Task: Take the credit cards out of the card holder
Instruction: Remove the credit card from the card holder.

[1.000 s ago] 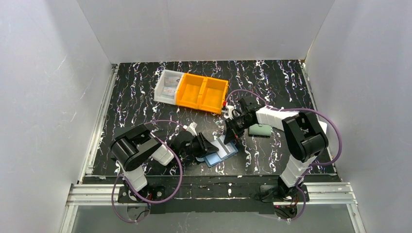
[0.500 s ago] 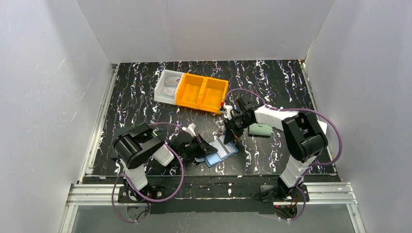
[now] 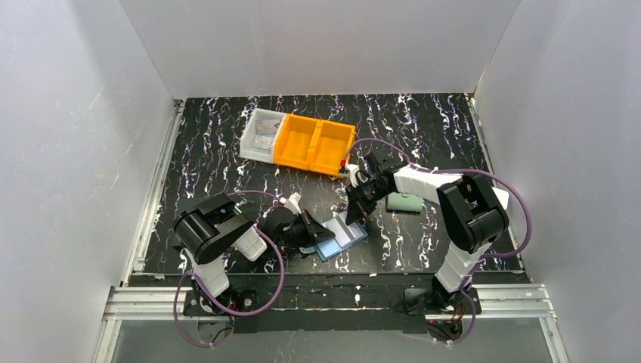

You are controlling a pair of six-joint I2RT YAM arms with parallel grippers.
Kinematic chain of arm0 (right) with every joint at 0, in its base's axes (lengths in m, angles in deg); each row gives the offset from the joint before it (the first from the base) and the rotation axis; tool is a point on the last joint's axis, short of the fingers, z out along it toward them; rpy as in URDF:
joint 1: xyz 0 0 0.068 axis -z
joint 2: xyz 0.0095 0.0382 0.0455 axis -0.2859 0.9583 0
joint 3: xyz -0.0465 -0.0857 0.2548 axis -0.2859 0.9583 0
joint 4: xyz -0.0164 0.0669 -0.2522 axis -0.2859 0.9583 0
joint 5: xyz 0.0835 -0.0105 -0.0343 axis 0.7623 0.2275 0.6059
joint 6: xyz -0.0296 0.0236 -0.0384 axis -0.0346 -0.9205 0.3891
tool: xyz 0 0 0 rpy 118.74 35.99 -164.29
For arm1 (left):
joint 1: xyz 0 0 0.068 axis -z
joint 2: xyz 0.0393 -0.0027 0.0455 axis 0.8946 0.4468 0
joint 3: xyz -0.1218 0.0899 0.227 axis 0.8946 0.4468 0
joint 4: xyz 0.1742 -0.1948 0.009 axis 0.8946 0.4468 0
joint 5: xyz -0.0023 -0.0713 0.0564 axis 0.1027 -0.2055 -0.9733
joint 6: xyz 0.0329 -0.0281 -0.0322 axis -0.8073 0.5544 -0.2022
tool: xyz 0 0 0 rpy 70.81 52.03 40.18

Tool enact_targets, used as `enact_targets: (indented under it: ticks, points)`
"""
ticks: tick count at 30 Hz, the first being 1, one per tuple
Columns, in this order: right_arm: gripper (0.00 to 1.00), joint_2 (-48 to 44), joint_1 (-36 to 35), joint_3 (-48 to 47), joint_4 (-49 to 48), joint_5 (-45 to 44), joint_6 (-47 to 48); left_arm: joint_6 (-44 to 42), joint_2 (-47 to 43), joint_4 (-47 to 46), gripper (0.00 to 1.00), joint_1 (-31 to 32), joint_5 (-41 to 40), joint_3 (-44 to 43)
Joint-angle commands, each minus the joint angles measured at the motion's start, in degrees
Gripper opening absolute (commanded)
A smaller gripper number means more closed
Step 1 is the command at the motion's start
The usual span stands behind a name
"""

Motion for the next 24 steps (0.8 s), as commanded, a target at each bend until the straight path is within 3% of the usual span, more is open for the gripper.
enact_targets:
  ticks: [1,9,14,24]
  points:
    - [0.01,2.7,0.9,1.0,1.0,-9.1,4.1,-3.6,-1.7,1.4,0.00,-2.0,-1.6,1.3]
    - [0.01,2.7,0.2,1.0,1.6,-9.1,5.3,-4.8,-0.3,1.5,0.00,-2.3,3.3,-1.8]
    - [0.02,2.3,-1.3,1.1,1.0,-14.6,5.3,-4.7,-0.7,1.4,0.10,-2.3,3.5,-2.1]
    - [0.16,2.7,-2.7,0.9,1.2,-15.0,5.8,-2.8,1.2,-2.3,0.23,-2.4,3.6,-3.2]
